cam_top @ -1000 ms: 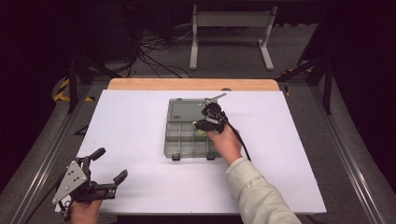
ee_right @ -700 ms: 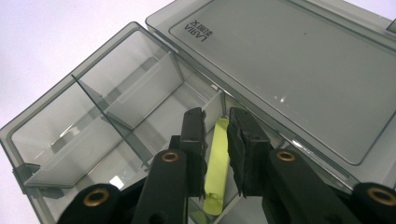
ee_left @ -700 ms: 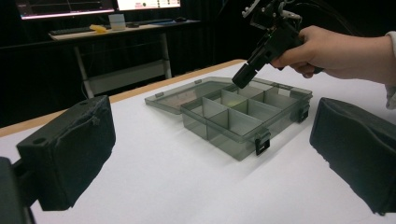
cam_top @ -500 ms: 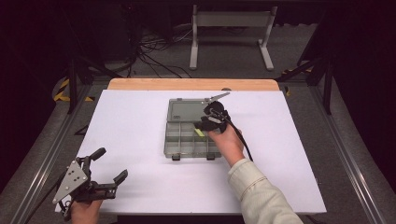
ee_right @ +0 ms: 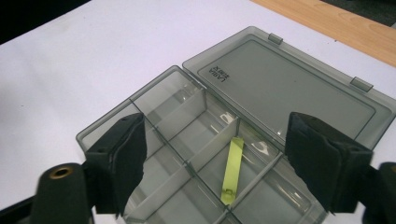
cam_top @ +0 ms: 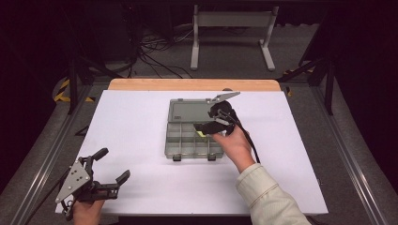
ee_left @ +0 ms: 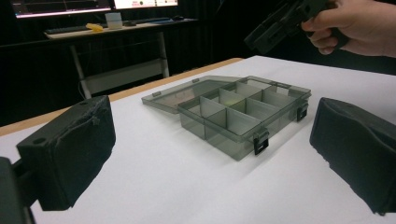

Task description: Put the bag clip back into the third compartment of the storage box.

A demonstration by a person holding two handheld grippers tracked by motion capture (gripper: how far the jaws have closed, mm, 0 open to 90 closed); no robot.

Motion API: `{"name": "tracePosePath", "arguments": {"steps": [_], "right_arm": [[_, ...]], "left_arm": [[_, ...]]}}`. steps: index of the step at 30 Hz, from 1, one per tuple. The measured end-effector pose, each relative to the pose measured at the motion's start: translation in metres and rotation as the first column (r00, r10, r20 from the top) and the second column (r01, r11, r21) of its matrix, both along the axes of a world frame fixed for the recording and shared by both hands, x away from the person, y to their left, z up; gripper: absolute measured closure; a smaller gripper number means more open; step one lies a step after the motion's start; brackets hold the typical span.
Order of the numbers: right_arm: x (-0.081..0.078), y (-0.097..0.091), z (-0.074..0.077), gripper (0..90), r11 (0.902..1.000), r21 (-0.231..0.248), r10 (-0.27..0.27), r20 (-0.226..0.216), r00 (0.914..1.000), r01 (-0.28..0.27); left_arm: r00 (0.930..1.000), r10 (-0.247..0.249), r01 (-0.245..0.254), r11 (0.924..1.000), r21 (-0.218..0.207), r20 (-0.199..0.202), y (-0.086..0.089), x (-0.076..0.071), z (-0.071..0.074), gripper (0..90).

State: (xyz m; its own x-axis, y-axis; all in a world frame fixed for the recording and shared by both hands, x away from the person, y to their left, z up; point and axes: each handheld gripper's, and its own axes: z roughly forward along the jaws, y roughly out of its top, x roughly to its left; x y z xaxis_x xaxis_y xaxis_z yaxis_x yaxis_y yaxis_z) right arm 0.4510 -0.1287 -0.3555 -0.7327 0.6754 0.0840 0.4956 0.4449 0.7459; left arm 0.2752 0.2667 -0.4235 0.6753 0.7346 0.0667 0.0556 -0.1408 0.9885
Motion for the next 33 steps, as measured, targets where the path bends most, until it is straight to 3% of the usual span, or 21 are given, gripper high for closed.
{"name": "tracePosePath", "arguments": {"steps": [8,22,33], "right_arm": [[-0.012,-0.012,0.007,17.0,0.9997,0.009,0.024,0.006,0.9997,-0.024],[-0.038,-0.043,0.024,7.1,0.9985,0.05,0.014,0.125,0.9921,-0.02],[-0.063,-0.07,0.032,5.4,0.9979,0.063,0.0,0.18,0.9836,-0.012]], "left_arm": [[1.0,-0.002,0.002,1.0,0.005,-0.003,0.0,0.001,0.0,0.9],[1.0,-0.005,0.005,1.0,0.008,-0.005,-0.002,0.003,-0.001,0.9],[1.0,-0.001,0.001,1.0,0.003,-0.008,-0.001,0.003,0.0,0.9]]}}
